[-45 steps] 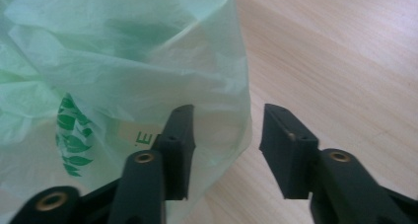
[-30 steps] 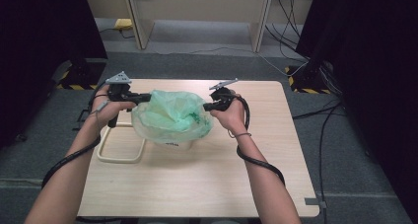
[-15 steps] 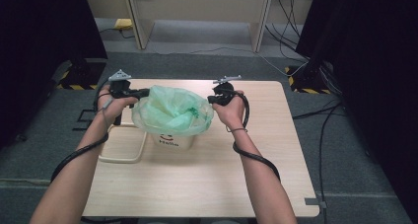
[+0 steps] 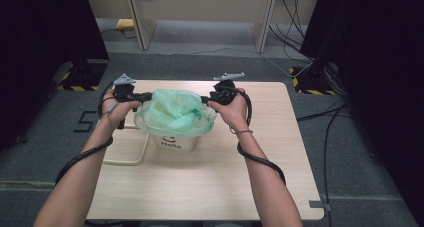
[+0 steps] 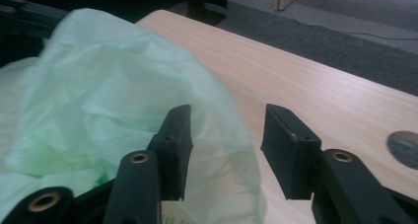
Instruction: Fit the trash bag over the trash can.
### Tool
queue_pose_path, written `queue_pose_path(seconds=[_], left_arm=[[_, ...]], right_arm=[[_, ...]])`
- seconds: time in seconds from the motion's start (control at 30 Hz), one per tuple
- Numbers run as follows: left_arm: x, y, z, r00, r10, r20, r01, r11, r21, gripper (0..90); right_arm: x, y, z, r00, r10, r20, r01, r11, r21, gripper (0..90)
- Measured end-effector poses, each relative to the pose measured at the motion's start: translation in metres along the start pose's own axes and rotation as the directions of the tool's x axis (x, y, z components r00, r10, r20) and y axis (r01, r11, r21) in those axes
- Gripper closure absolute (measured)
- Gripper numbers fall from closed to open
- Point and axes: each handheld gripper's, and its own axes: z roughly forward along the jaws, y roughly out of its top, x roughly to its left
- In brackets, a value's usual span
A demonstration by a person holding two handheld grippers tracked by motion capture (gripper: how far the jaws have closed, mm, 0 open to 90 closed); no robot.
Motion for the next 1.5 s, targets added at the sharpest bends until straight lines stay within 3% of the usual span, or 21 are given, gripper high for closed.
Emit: queue_pose_path(seconds=[0.1,0.27,0.37,0.47,0.6,0.83,0.93,1.13,1.5], left_arm=[[0.0,0.0,0.0,1.0,0.002,-0.002,-0.002,1.0,-0.002,87.5],[0.0,0.001,-0.001,1.0,0.003,-0.006,-0.003,1.0,-0.007,87.5],[0.0,0.001,-0.001,1.0,0.001,-0.009,-0.002,0.9999,-0.011,87.6],[-0.001,0.002,-0.002,0.9999,0.003,-0.011,-0.003,0.9998,-0.017,87.8],[-0.001,0.003,-0.002,1.0,0.004,-0.009,-0.004,0.9998,-0.02,88.1],[0.0,0.002,-0.001,0.9997,-0.002,-0.026,0.001,0.9996,-0.027,88.3],[0.0,0.0,0.002,0.9995,-0.003,-0.031,0.003,0.9998,-0.02,88.4],[0.001,-0.004,0.007,0.9986,-0.019,-0.049,0.019,0.9998,-0.002,88.3],[0.009,-0.02,0.014,0.9955,-0.075,-0.057,0.078,0.9956,0.051,87.8]], right_arm=[[0.003,0.002,-0.002,0.9958,0.035,-0.084,-0.039,0.998,-0.04,49.8],[0.014,0.01,-0.007,0.9858,-0.009,-0.168,-0.001,0.998,-0.062,48.1],[0.02,0.011,-0.003,0.9815,-0.053,-0.184,0.052,0.999,-0.013,49.1],[0.02,0.007,0.002,0.98,-0.088,-0.178,0.095,0.995,0.03,62.7],[0.019,0.004,0.005,0.9849,-0.1,-0.142,0.106,0.994,0.036,89.1],[0.011,0.006,0.008,0.9982,-0.056,-0.022,0.056,0.998,-0.017,90.0],[0.009,0.006,0.011,0.9987,-0.046,0.024,0.047,0.998,-0.032,90.0],[0.004,-0.001,0.021,0.9942,-0.029,0.103,0.029,1.0,0.0,90.0],[-0.001,-0.011,0.027,0.9929,-0.013,0.118,0.006,0.998,0.058,90.0]])
